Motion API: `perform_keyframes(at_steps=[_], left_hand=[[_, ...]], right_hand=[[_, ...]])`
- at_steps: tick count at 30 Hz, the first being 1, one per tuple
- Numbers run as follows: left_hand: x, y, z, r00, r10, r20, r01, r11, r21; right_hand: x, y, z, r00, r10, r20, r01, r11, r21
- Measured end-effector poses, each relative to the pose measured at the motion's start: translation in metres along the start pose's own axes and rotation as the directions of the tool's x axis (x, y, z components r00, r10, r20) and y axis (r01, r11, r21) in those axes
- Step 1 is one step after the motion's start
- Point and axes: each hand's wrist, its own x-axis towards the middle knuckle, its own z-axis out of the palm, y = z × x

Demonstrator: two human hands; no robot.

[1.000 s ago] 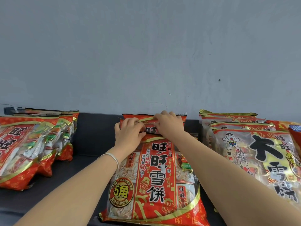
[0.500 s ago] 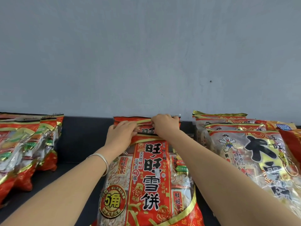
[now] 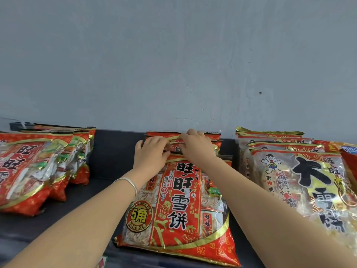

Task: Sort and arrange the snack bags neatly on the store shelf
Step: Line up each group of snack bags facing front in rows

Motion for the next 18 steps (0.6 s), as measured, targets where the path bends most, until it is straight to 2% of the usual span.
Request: perform_keyframes(at_steps=[5,12,18], left_hand=[[-0.042,-0.023,-0.024,0.997,-0.071,0.027,0.069,0.994,0.088],[-0.096,-0.094,-0.072,0.968,-0.226,0.112,0.207,0.966,0.157],[-0.115,-0.161,-0.106,0.956,-0.281,0.088,0.270,0.955,0.119]], right_hand=[[-0.009,-0.044,0.014,0.984,-0.155,-0.081,0.165,0.978,0.130],[-0.011,-0.129,0.029,0.943,-0.326,0.058,0.307,0.926,0.218],[0.007,-0.203,0.040,0.927,-0.365,0.085,0.335,0.909,0.247]])
